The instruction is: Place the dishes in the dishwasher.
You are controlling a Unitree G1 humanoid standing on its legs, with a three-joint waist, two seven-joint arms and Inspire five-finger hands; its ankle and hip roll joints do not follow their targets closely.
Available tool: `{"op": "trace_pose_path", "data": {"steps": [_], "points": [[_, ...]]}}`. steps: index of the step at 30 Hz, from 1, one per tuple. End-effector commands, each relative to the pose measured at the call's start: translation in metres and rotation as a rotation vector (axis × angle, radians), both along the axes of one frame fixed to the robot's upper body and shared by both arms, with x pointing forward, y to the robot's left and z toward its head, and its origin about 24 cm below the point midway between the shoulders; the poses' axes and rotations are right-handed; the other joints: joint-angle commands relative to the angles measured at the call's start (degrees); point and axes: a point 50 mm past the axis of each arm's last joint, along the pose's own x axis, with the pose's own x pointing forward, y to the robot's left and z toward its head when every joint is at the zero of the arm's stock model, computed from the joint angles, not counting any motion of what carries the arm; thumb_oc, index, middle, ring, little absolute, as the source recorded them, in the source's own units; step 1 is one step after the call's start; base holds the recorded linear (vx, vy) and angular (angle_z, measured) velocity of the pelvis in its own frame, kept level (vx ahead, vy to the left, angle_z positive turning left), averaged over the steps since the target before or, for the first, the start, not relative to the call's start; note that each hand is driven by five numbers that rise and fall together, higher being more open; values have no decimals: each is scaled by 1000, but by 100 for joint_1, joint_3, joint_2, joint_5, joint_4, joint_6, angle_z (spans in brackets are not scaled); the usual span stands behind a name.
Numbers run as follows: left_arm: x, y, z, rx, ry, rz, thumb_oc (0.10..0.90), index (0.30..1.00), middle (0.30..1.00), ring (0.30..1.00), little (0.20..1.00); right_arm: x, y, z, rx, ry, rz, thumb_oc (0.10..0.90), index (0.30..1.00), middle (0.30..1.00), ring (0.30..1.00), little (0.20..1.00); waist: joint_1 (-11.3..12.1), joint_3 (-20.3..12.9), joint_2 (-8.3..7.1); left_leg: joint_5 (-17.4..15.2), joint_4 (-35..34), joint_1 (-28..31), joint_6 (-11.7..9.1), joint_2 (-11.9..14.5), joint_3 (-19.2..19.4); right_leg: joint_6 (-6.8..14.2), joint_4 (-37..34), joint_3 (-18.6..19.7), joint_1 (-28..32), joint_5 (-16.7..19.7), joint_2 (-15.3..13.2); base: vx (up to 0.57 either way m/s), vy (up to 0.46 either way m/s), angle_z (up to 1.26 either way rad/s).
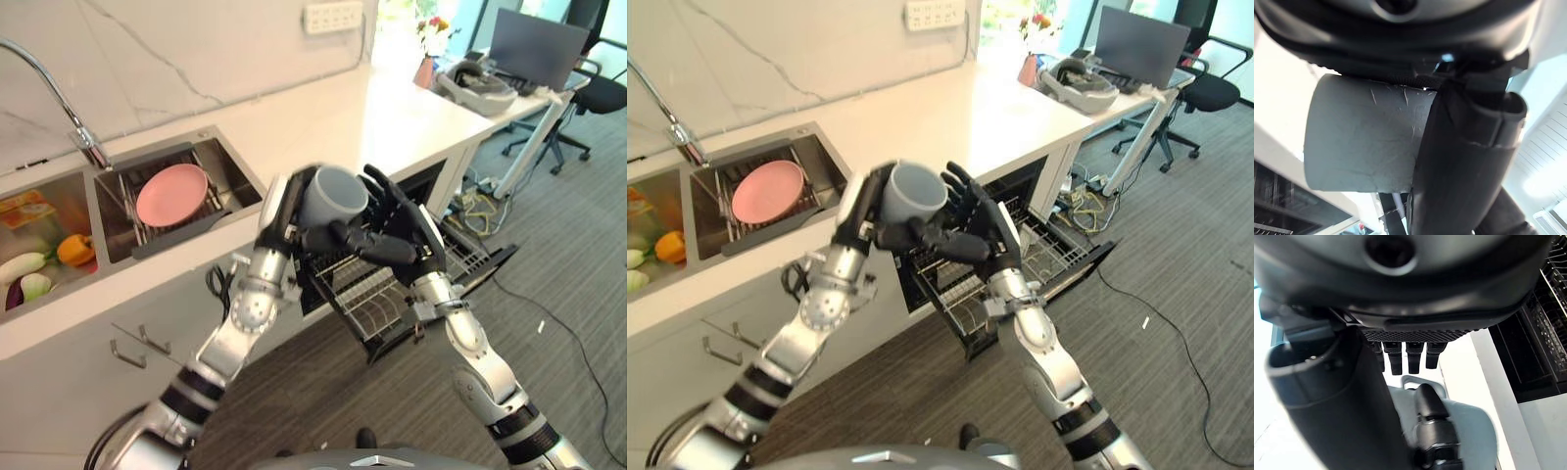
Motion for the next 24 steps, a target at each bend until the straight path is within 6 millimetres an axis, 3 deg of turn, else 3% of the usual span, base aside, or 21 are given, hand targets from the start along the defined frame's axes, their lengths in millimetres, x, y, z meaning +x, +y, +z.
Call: {"op": "trace_pose_path", "data": {"steps": [1,9,18,24], "points": [[-8,-19,42,-94,-231,-158,400,300,300,300,300,2,-29,47,154,-237,-159,800,900,900,900,900,-117,-265,-499,-298,35,131,68,-211,-688,596,190,656,-473,-91,-531,110,-75,20],[-11,-15,51,-79,-280,-151,400,300,300,300,300,0,-35,51,119,-258,-179,800,900,900,900,900,-148,-362,-397,-234,25,68,6,-115,-840,497,161,554,-228,-276,-503,54,-46,17],[-4,2,92,-198,-456,-12,400,300,300,300,300,-5,-60,51,92,-264,-301,800,900,900,900,900,-273,-467,-319,-304,14,64,-129,6,-727,505,66,319,-62,-386,-503,50,-21,5],[-5,3,114,-279,-525,-34,400,300,300,300,300,0,-61,40,60,-205,-294,800,900,900,900,900,-283,-449,-294,-316,14,77,-168,36,-596,523,54,296,-41,-387,-514,20,-4,-1]]}}
